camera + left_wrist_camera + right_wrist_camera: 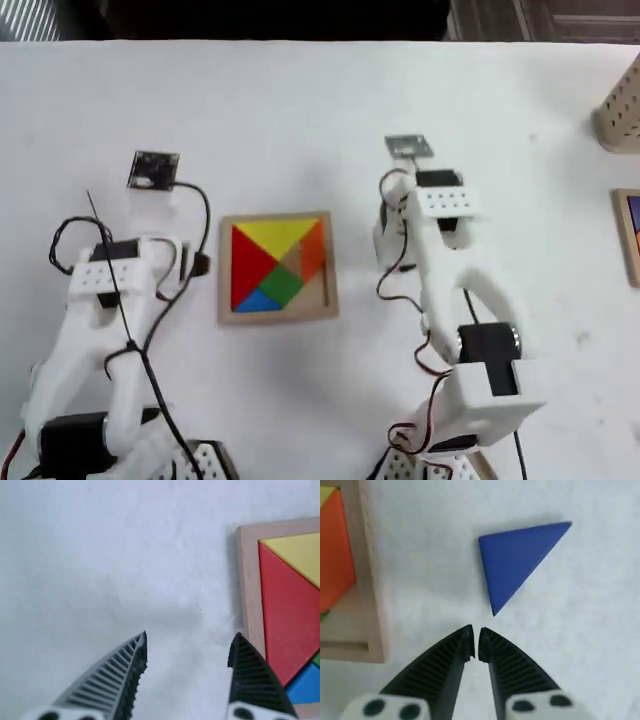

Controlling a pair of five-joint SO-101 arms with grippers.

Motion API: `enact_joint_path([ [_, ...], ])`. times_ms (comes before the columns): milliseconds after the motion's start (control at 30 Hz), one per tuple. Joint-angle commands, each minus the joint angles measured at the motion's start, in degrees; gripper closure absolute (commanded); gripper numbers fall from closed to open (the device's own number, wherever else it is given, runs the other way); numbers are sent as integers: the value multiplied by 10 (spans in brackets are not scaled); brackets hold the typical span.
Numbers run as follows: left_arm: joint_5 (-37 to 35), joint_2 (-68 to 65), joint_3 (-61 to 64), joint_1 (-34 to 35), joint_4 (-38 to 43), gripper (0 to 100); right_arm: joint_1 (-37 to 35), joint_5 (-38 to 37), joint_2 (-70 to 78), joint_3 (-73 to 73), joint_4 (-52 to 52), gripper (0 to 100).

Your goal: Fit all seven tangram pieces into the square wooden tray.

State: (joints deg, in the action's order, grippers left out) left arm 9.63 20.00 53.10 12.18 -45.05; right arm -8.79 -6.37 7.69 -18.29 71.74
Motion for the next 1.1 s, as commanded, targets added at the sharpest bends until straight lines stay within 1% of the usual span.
enact_joint_path([
  [0, 3, 17, -2, -9, 11, 732, 7, 1, -29, -7, -22, 981],
  [33, 3, 17, -2, -9, 11, 732, 15, 8, -29, -4, -29, 981],
  [133, 4, 17, -2, -9, 11, 732, 21, 79, -29, 22, -32, 974],
  [167, 4, 17, -2, -9, 11, 732, 21, 100, -29, 31, -32, 954],
  [200, 4, 17, -2, -9, 11, 732, 22, 122, -29, 40, -32, 920],
  [300, 4, 17, -2, -9, 11, 732, 22, 219, -18, 57, -37, 789],
  [333, 4, 17, -2, -9, 11, 732, 19, 239, -11, 60, -45, 752],
  [400, 4, 17, -2, -9, 11, 732, 12, 248, 7, 60, -58, 711],
  [533, 5, 17, -2, -9, 10, 732, 5, 280, 54, 61, -113, 742],
  [667, 5, 17, -2, -9, 10, 732, 3, 283, 96, 62, -170, 752],
  [900, 6, 17, -2, -9, 10, 732, 1, 287, 87, 108, -133, 752],
  [1067, 6, 17, -2, -9, 10, 732, -7, 287, 105, 111, -135, 752],
])
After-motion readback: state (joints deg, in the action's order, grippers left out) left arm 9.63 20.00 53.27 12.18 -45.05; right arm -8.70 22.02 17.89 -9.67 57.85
